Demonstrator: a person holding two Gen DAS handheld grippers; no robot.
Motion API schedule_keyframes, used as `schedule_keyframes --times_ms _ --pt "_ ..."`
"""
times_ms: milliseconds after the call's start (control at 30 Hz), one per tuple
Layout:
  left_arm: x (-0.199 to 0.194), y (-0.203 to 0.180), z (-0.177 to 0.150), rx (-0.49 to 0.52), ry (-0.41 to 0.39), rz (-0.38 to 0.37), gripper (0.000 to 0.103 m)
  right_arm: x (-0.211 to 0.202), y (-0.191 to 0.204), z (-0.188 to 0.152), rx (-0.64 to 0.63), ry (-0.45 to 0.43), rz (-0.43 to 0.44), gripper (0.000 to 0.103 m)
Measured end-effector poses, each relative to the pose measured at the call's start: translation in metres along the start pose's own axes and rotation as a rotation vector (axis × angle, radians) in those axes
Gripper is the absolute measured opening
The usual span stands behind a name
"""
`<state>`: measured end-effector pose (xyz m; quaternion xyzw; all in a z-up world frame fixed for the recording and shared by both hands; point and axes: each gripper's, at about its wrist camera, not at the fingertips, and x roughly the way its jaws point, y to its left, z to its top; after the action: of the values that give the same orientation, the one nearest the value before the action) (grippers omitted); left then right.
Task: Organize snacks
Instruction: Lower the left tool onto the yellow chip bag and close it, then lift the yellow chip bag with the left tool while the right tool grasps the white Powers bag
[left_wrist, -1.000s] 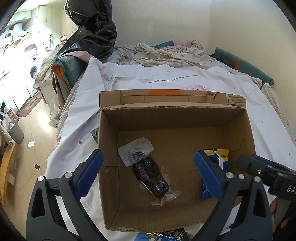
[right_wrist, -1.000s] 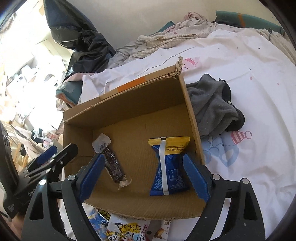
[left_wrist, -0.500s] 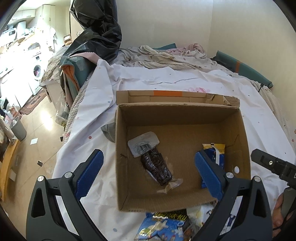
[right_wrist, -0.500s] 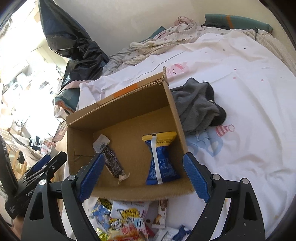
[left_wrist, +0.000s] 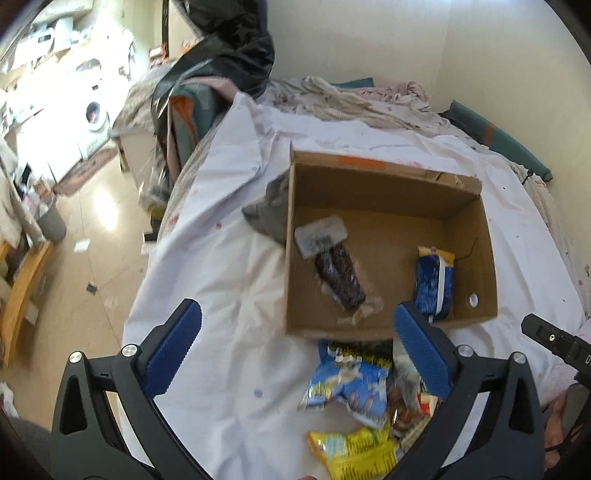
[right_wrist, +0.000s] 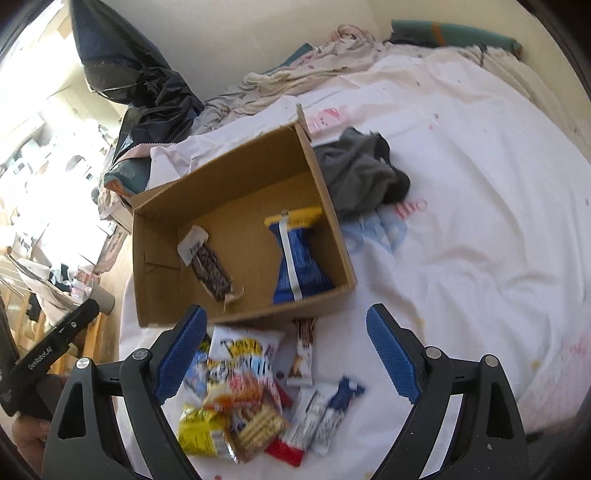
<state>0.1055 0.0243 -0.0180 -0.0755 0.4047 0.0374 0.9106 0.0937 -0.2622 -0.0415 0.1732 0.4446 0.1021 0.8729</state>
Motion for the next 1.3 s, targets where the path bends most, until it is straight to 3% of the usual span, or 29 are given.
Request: schedule_keyframes --times_ms 133,267,400,500,700,867,1000,1133,1300 --pt "0.006 0.004 -0.016 -0.020 0.085 0.004 0.103 -0.001 -0.008 -0.009 0.065 0.049 0.036 0.091" --pt "0.019 0.003 -0.039 -0.030 0.215 -0.021 0.103 0.003 -0.010 -0.020 0.069 0.096 0.008 0.091" --pt "0.032 -0.002 -0.074 -0.123 0.376 -0.085 0.103 0.009 -0.014 -0.026 0.088 0.138 0.005 0.091" --pt "0.041 -0.013 -0.090 -0.176 0.445 -0.105 0.103 0.010 -0.018 -0.026 0.110 0.143 0.008 0.091" --pt "0.073 -0.043 -0.114 -0.225 0.552 -0.043 0.103 0.009 -0.024 -0.025 0.156 0.150 0.029 0.091" --pt "0.090 -0.052 -0.129 -0.194 0.601 -0.002 0.102 0.006 -0.029 -0.025 0.165 0.150 0.036 0.091" --pt "0.087 -0.049 -0.131 -0.182 0.599 -0.003 0.076 0.008 -0.034 -0.024 0.193 0.159 0.048 0.091" --pt "0.079 -0.048 -0.128 -0.101 0.595 -0.014 0.062 0.013 -0.035 -0.024 0.222 0.175 0.068 0.091" --pt "0.065 -0.039 -0.117 -0.068 0.600 -0.001 0.062 0.018 -0.027 -0.024 0.213 0.184 0.091 0.091"
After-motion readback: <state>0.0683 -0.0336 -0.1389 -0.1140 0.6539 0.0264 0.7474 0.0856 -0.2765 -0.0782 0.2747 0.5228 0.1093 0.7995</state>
